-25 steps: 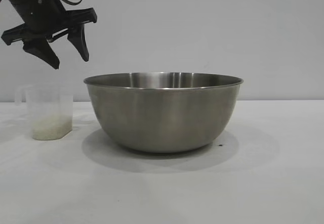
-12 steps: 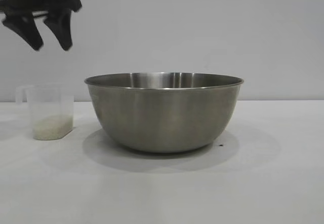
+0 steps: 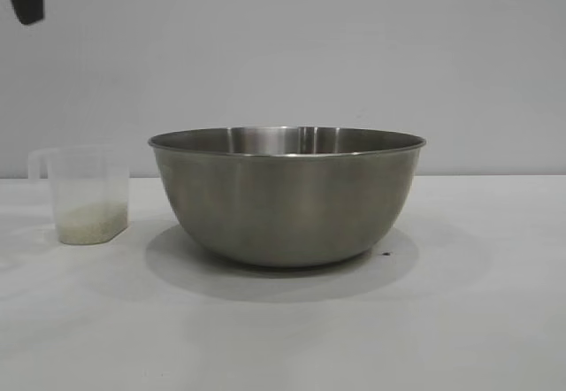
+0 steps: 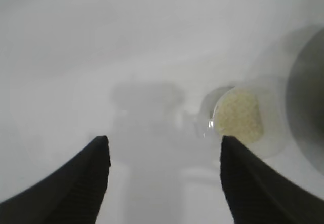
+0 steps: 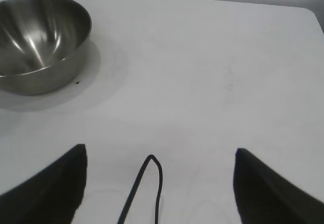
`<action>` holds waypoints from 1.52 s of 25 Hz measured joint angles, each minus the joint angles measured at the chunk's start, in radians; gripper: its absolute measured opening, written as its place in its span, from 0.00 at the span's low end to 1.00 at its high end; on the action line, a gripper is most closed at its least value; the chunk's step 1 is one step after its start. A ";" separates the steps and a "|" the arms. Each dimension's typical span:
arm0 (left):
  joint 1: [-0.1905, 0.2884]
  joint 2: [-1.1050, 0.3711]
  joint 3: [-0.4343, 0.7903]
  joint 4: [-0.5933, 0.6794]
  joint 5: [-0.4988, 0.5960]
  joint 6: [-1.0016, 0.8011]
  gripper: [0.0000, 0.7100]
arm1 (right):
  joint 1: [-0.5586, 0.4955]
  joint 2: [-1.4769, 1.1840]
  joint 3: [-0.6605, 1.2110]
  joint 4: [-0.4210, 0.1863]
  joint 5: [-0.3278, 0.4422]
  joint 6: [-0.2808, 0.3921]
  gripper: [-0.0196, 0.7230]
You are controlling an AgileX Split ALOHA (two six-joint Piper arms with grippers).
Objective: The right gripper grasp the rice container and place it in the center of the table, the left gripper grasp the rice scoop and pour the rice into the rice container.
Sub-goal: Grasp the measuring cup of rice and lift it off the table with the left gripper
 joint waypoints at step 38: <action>0.000 -0.274 1.260 -0.204 -1.712 -0.080 0.65 | 0.000 0.000 0.000 0.000 0.000 0.000 0.76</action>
